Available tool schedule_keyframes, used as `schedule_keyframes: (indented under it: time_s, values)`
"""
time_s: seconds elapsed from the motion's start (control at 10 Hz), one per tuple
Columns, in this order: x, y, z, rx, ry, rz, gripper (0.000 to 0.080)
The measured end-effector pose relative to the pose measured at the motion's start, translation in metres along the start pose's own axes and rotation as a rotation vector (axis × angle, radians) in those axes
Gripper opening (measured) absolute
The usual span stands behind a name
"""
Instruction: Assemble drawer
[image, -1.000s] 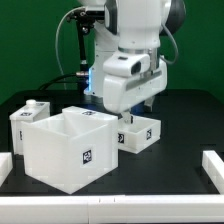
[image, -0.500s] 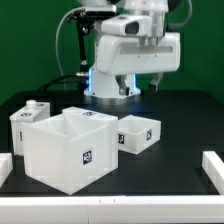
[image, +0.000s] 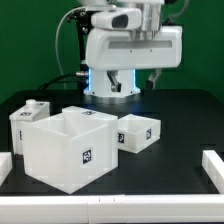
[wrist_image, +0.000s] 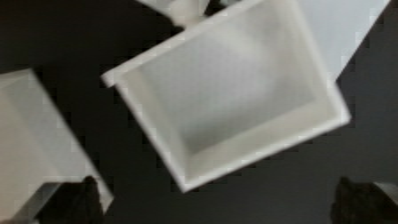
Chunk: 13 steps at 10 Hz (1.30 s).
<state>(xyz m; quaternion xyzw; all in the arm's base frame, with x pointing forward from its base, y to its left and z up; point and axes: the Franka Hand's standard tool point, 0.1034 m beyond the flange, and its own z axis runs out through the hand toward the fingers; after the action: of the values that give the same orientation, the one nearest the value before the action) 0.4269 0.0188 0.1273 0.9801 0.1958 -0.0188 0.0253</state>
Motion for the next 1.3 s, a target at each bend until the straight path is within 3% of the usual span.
schedule_keyframes:
  time_s: [0.2, 0.3, 0.8, 0.9, 1.0, 1.3]
  values:
    - [0.024, 0.034, -0.025, 0.059, -0.047, 0.138, 0.0649]
    - [0.036, 0.045, -0.029, 0.058, -0.037, 0.146, 0.0649]
    - [0.032, 0.040, -0.025, 0.062, -0.053, 0.153, 0.0649]
    - [0.038, 0.044, -0.027, 0.072, -0.101, 0.224, 0.0649]
    - [0.059, 0.054, -0.026, 0.071, -0.092, 0.285, 0.0649]
    - [0.081, 0.075, -0.033, 0.150, -0.403, 0.462, 0.0649]
